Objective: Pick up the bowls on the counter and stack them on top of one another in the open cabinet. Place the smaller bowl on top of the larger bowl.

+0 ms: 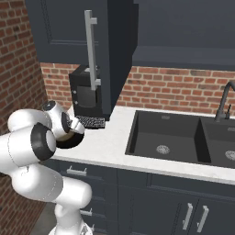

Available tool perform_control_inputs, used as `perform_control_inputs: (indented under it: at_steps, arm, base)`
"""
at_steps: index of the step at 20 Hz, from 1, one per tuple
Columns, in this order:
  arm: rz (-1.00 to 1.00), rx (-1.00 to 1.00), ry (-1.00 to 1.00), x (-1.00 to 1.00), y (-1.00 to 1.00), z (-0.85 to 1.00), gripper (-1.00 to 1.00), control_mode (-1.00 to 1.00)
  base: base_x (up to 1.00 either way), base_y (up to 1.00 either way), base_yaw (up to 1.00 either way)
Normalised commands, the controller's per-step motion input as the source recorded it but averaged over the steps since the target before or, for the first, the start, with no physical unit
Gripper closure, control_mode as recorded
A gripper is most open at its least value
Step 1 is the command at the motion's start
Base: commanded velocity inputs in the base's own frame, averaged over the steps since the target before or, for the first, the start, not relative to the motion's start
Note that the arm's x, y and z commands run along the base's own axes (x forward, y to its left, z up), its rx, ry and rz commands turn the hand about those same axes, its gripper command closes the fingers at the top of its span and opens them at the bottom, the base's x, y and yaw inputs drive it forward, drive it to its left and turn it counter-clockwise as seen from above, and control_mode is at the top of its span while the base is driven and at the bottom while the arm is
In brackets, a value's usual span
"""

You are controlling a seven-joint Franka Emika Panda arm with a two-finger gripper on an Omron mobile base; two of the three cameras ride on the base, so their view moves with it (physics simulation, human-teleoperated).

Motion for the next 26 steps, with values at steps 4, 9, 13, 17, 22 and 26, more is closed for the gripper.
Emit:
perform_control_inputs:
  at_steps: [4, 9, 13, 17, 22, 26]
  arm:
    - [0.0, 0.0, 0.0, 0.0, 0.0, 0.0, -1.0, -1.0]
    - [0.0, 0.0, 0.0, 0.0, 0.0, 0.0, -1.0, -1.0]
    - [0.0, 0.0, 0.0, 0.0, 0.0, 0.0, -1.0, -1.0]
    - [0.0, 0.0, 0.0, 0.0, -0.04, 0.0, -1.0, -1.0]
    - [-0.01, 0.0, 0.0, -0.12, -0.42, 0.01, -1.0, -1.0]
    - [0.0, 0.0, 0.05, -0.03, -0.34, 0.0, -1.0, -1.0]
  base:
    - [0.0, 0.0, 0.0]
    - [0.0, 0.0, 0.0]
    - [0.0, 0.0, 0.0]
    - [0.0, 0.0, 0.0]
    - [0.0, 0.0, 0.0]
    - [0.0, 0.0, 0.0]
